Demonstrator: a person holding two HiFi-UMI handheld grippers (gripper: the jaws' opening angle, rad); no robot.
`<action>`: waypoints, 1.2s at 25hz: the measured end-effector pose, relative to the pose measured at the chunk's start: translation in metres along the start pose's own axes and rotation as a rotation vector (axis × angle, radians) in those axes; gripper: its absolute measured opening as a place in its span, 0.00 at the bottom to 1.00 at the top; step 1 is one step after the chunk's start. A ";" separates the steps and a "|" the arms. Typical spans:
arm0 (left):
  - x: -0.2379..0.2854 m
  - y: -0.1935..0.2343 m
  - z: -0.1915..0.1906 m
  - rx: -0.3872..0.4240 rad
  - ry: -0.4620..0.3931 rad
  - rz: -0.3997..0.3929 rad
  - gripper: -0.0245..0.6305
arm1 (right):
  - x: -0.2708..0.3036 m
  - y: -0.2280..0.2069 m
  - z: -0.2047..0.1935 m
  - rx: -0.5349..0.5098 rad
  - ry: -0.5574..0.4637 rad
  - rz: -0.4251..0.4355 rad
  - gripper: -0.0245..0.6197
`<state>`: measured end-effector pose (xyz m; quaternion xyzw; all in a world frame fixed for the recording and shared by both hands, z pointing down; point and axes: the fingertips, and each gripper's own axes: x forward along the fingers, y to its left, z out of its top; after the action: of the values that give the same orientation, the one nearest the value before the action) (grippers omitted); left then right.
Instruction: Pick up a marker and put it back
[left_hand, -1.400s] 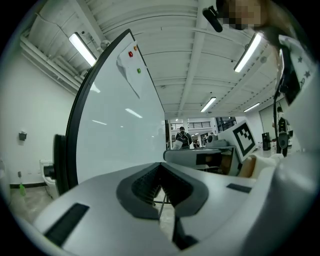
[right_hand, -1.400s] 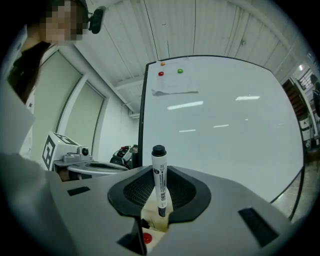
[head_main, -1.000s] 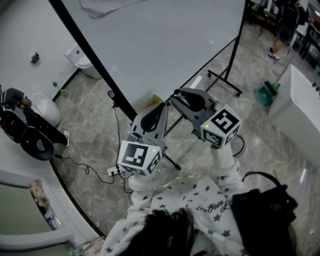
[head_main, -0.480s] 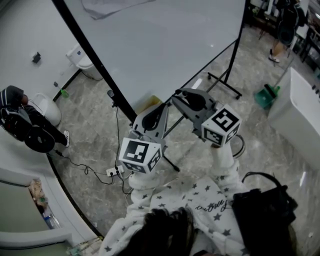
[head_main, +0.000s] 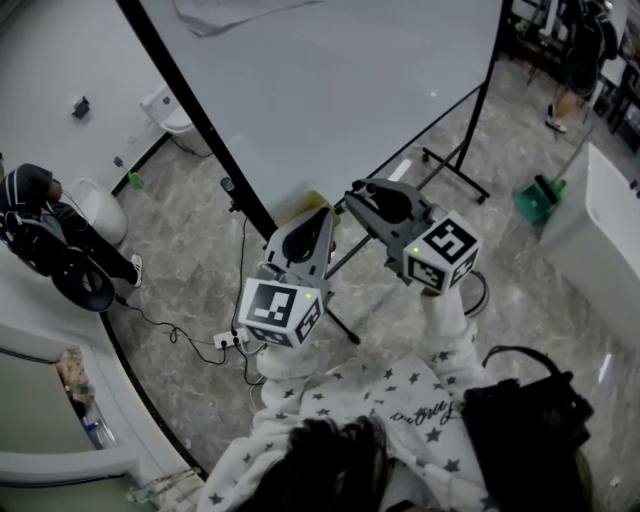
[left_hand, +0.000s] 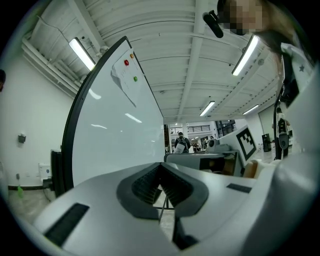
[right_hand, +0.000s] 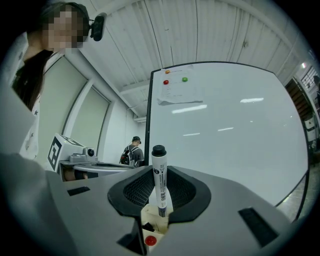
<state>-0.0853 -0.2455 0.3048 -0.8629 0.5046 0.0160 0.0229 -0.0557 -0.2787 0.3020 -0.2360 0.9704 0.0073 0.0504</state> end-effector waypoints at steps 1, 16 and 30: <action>-0.001 0.001 0.000 -0.001 -0.004 0.005 0.04 | 0.001 0.001 0.000 -0.002 -0.001 0.003 0.16; 0.012 0.024 -0.039 0.012 -0.001 0.034 0.04 | 0.032 -0.016 -0.050 0.013 0.040 -0.002 0.16; 0.012 0.029 -0.073 -0.007 0.008 0.045 0.04 | 0.045 -0.022 -0.130 0.025 0.140 -0.024 0.17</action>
<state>-0.1043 -0.2739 0.3764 -0.8515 0.5239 0.0149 0.0173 -0.0980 -0.3241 0.4268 -0.2468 0.9687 -0.0219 -0.0147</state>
